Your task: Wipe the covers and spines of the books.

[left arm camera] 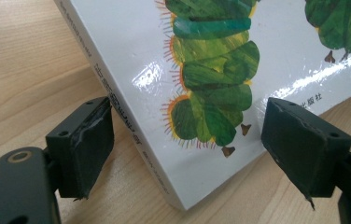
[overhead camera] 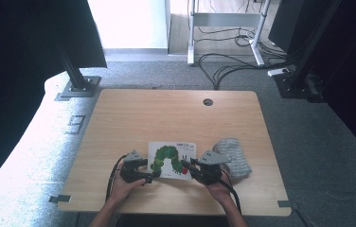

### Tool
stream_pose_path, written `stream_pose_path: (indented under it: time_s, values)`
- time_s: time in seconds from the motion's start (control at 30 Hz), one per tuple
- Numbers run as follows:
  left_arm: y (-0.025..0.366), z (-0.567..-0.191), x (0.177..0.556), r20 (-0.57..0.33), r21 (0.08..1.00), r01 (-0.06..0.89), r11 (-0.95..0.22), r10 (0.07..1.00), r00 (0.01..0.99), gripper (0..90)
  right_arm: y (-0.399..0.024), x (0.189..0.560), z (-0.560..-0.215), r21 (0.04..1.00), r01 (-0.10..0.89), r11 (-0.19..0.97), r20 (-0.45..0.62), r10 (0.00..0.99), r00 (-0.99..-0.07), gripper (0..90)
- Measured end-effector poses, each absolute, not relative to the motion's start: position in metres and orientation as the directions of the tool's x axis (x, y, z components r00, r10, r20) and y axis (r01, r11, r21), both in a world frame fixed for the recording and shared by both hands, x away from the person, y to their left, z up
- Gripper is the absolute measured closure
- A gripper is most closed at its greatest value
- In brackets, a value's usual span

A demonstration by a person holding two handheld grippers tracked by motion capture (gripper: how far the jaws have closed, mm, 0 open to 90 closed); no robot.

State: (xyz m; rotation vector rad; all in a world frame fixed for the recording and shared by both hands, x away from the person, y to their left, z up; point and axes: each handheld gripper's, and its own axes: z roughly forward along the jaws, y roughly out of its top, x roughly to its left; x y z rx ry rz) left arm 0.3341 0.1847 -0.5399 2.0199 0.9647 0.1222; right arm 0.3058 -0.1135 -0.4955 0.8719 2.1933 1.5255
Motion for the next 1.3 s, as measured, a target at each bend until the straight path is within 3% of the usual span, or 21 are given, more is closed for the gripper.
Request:
stream_pose_path:
  time_s: [0.83, 1.3]
  values:
    - [0.177, -0.540, 0.350, -0.290, 0.757, 0.578, -0.305, 0.635, 0.716, 14.7, -0.120, 0.301, -0.505, 0.919, 0.310, 0.242, 0.083, 0.651, -0.755, 75.8]
    - [0.182, -0.535, 0.344, -0.240, 0.805, 0.519, -0.285, 0.644, 0.726, 26.0, -0.126, 0.301, -0.506, 0.925, 0.296, 0.239, 0.070, 0.656, -0.751, 74.9]
